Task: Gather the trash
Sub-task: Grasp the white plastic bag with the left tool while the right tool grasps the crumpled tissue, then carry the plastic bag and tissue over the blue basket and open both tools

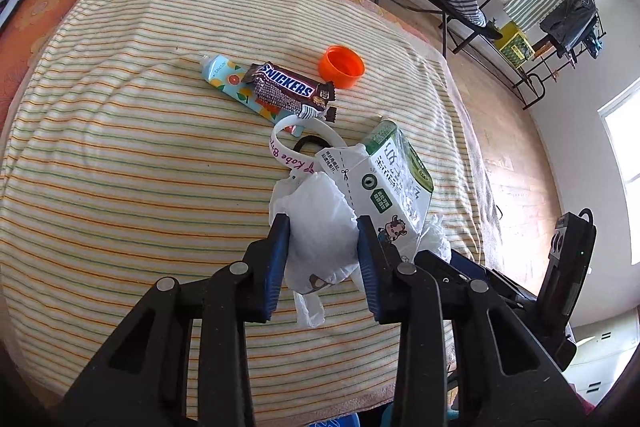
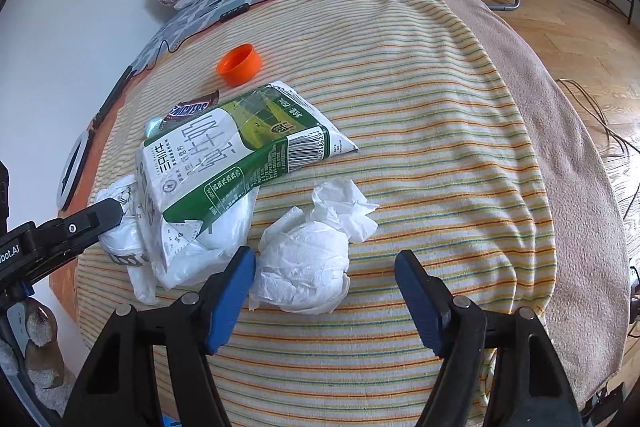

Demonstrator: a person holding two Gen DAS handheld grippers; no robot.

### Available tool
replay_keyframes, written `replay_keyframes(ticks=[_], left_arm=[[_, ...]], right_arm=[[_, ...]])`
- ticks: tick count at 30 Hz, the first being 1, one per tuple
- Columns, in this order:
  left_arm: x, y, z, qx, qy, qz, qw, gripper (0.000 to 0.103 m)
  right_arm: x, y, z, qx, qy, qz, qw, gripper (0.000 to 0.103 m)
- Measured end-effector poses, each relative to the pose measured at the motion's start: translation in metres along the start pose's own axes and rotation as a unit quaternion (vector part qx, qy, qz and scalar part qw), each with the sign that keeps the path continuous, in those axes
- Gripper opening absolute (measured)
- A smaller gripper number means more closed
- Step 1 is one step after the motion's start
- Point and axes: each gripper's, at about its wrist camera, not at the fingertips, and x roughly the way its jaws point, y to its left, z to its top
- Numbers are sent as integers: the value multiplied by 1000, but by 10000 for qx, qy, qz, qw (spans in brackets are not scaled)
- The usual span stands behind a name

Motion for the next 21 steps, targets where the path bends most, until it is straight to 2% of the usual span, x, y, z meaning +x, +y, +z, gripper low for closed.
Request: replay_keyframes(ticks=[3,5,6,13,21], left_arm=[[-9,1,2,44,-113,43,9999,32],[-14,4,2,47,-171,60,9998,32],[-17,5,2,56,-198,81,9998,32],[-39,20,-3,156,-388,309,9986,31],[-73,39,-13,178,-628,397,9971,31]], right_arm=[[1,-1,1,25,2,61,10000,58],[1,-1,2,57,7,135,9999,47],[1,-1,2,71,14,191,9998,38],[-10,6,-4,-64,-145,279,9995,28],[-42,20,-15,-331,-486,299,9978,28]])
